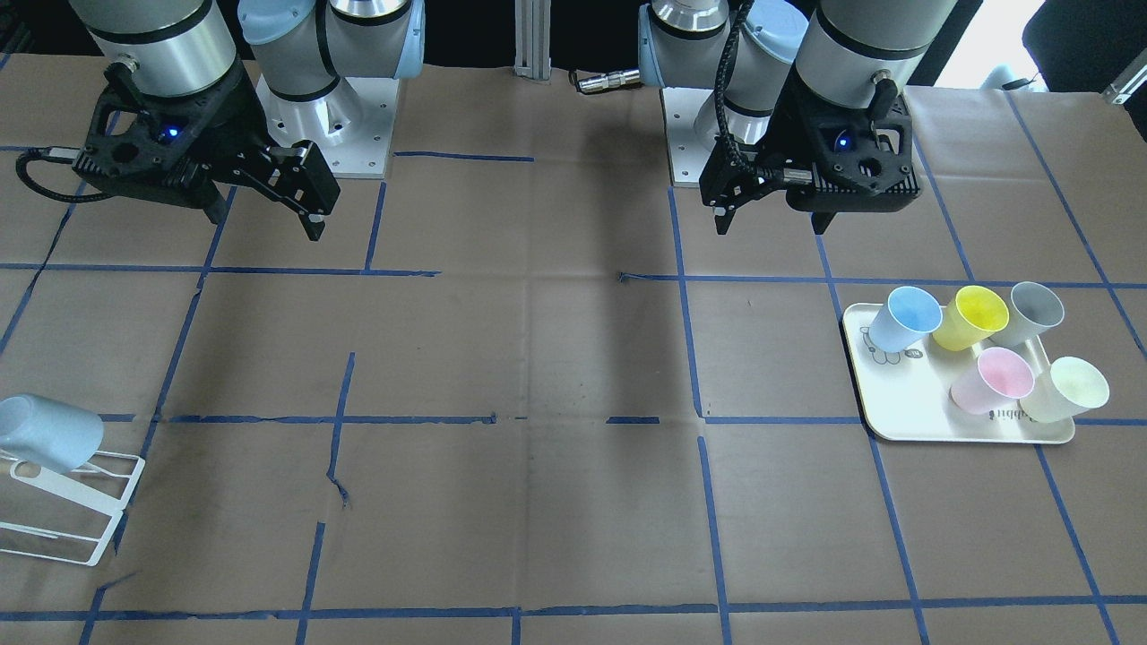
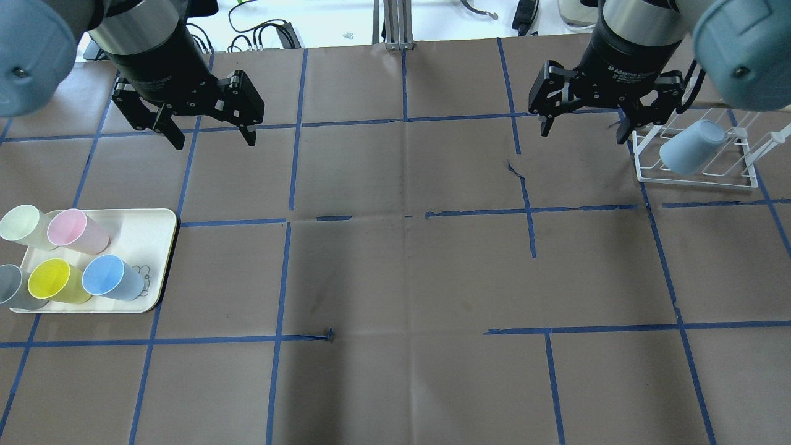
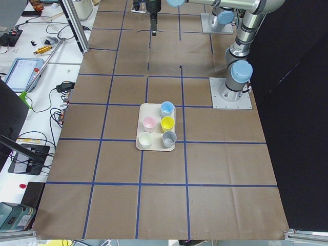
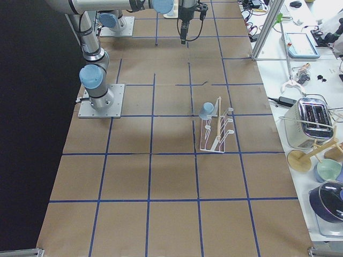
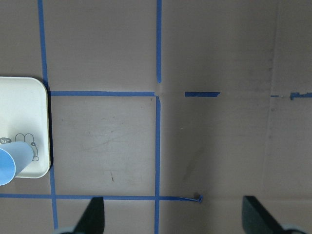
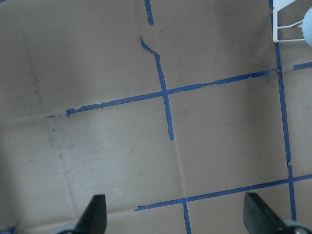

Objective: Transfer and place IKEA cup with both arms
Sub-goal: 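Move the right gripper toward the light blue cup on the wire rack, then lower the right gripper onto the light blue cup and close on it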

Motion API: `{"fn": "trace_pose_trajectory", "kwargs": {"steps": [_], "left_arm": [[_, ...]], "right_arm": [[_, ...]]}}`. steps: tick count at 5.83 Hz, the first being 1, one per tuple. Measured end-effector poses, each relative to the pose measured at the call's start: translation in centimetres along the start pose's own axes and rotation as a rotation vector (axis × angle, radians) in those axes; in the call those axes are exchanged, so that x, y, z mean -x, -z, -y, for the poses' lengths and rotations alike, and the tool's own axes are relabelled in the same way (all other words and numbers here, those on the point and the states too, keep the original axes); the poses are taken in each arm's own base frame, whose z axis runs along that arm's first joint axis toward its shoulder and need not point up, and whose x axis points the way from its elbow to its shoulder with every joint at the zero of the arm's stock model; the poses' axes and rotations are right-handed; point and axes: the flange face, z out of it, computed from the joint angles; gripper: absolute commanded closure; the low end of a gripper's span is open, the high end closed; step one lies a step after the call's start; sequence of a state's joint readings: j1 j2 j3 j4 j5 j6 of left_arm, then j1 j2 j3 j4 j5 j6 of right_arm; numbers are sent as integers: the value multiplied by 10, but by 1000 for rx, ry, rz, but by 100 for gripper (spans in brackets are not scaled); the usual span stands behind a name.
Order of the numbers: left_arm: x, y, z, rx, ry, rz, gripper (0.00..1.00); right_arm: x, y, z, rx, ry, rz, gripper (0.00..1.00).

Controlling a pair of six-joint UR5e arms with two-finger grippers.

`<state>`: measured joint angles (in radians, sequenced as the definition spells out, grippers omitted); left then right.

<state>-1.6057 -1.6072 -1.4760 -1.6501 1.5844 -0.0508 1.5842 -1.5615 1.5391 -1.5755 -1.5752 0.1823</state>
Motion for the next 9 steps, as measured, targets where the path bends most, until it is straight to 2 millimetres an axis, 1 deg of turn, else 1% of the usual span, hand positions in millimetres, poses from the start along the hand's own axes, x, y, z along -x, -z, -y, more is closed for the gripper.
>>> {"fn": "trace_pose_trajectory", "kwargs": {"steps": [1,2,3,4,5,6,7,8,9], "left_arm": [[0,-1,-1,1,-1,-1,2],[-1,-1,-1,1,-2,-2,2],[-1,-1,-1,1,-2,-2,2],[-1,0,-1,-1,-1,-2,2],[0,0,-1,-2,0,-2,2],[0,0,-2,-2,1,-2,2],[0,0,-2,-2,0,-1,2],[0,0,-1,-4,1,-2,2],[0,1,-1,-6,1,-2,2]], "right_arm": [[-15,-2,14,-19,29,2,0],[-48,-10,36,-18,55,3,0],[-93,-23,61,-8,103,2,0],[-134,-36,81,2,156,1,0],[-169,-48,102,10,203,-1,0],[-200,-59,126,17,241,-3,0],[-225,-72,147,28,263,-1,0],[-243,-88,163,25,280,-4,0],[-255,-107,176,20,289,-6,0]]}}
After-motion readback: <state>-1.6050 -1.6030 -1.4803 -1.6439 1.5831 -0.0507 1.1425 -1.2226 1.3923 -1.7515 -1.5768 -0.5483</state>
